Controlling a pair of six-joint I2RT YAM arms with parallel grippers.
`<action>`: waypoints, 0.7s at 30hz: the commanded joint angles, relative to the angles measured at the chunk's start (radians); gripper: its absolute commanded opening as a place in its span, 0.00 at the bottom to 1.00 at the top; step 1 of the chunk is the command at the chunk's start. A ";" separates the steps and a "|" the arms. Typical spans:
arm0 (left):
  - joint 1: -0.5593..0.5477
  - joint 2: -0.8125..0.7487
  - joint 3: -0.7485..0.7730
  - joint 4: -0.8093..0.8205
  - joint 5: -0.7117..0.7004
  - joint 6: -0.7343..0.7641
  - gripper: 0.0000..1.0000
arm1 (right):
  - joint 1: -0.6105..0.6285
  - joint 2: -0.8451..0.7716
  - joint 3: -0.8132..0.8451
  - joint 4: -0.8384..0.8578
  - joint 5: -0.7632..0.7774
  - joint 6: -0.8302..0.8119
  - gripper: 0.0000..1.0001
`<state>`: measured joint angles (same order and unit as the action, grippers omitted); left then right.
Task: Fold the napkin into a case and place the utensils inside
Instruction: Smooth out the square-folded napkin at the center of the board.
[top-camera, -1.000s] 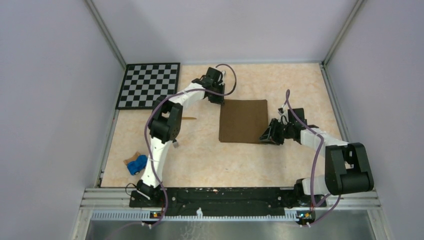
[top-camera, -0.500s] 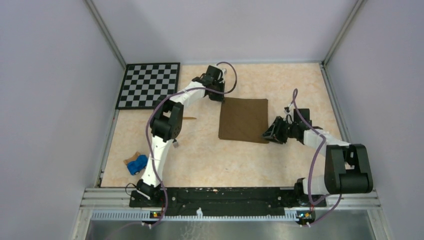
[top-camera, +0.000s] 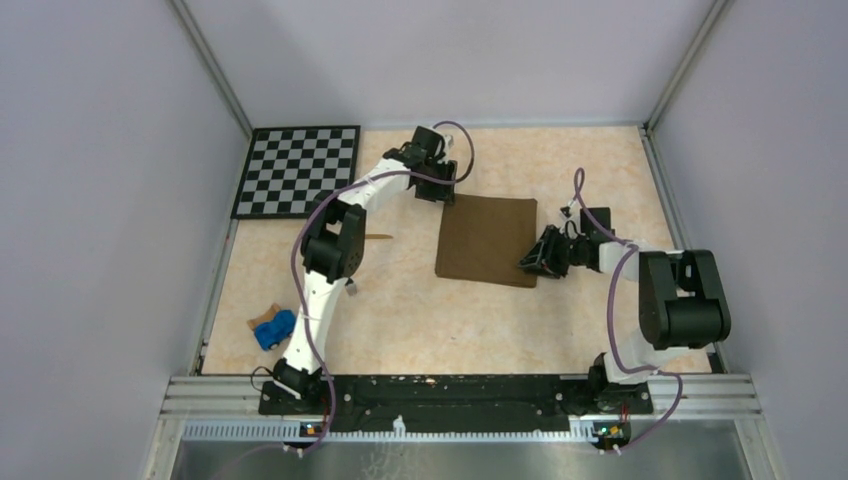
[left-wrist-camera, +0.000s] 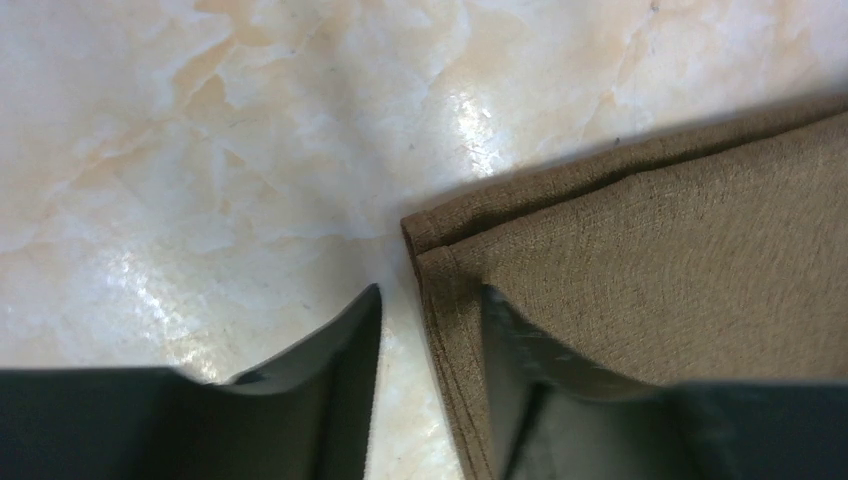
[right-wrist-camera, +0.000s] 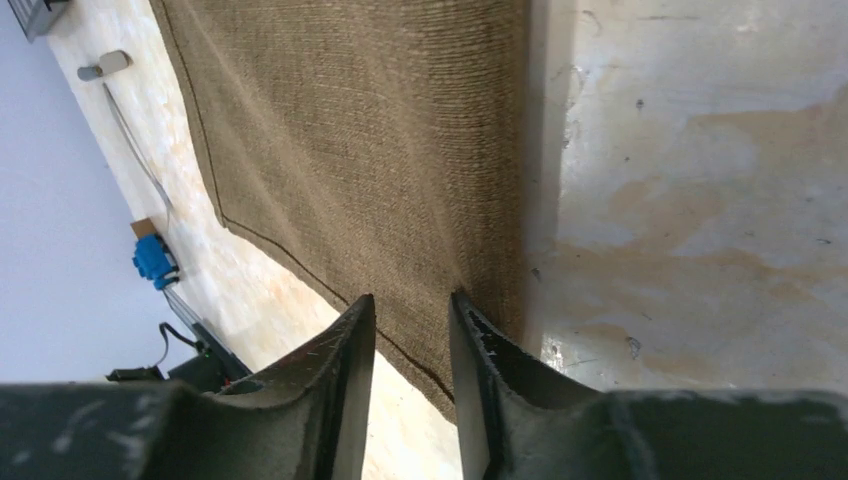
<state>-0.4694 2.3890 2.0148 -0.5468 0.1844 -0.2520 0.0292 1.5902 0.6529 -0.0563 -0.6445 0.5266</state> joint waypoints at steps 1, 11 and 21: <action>0.010 -0.134 0.022 -0.083 -0.003 0.006 0.64 | -0.004 -0.050 0.055 0.019 0.020 -0.043 0.40; 0.015 -0.110 -0.057 0.110 0.103 -0.074 0.56 | 0.015 0.223 0.324 0.398 -0.199 0.272 0.51; 0.023 -0.133 -0.279 0.627 0.383 -0.339 0.59 | 0.014 0.494 0.508 0.629 -0.254 0.445 0.60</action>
<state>-0.4553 2.2768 1.8023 -0.2104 0.4088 -0.4488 0.0372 2.0155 1.0904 0.4255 -0.8494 0.8936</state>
